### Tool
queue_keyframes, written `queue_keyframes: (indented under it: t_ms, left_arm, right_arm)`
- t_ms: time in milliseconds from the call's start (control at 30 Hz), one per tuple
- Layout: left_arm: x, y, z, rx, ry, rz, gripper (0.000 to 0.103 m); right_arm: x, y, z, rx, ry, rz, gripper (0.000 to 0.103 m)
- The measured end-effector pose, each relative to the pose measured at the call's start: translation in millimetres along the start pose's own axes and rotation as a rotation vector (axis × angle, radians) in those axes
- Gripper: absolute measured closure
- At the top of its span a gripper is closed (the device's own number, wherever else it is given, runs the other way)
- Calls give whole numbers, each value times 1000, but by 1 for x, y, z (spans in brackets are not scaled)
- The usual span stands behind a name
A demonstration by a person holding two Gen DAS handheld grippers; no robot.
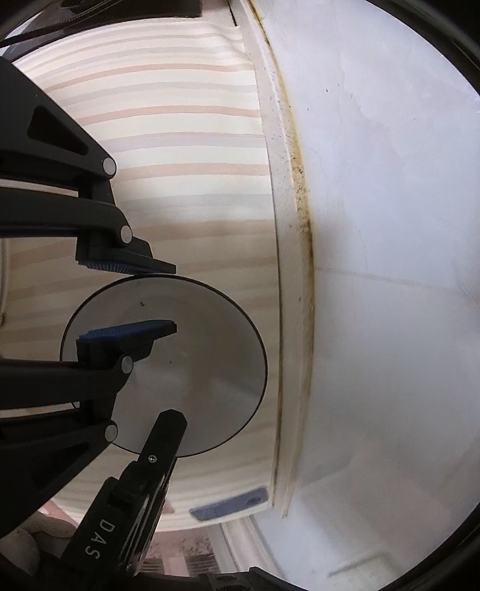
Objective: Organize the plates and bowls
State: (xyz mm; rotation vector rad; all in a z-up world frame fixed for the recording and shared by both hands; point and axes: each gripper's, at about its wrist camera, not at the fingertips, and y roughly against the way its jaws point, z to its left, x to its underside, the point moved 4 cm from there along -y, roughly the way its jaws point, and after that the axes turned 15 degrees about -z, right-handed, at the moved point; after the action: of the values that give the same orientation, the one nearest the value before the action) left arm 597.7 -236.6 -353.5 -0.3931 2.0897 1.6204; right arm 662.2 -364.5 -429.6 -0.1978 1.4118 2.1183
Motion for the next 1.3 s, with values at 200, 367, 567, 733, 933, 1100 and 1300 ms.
queue_keyframes:
  t_ms: [200, 367, 567, 733, 933, 1100, 1300]
  left_arm:
    - [26, 45, -26, 53, -23, -17, 82]
    - [51, 68, -61, 96, -57, -2, 82]
    - [86, 90, -98, 152, -107, 32, 82]
    - [111, 100, -123, 182, -151, 65, 82]
    - [133, 98, -143, 192, -206, 99, 82]
    - [149, 93, -149, 177, -232, 115, 82]
    - [161, 81, -149, 146, -258, 141, 82]
  right_arm:
    - [29, 55, -10, 5, 7, -32, 83]
    - [63, 106, -32, 2, -29, -54, 83]
    - [109, 154, -68, 19, -83, -51, 83]
    - [147, 178, -95, 44, -129, -40, 83]
    - [175, 195, -120, 70, -153, -22, 83]
    - [194, 190, -134, 76, -171, 1, 83]
    - [206, 176, -139, 76, -174, 28, 83]
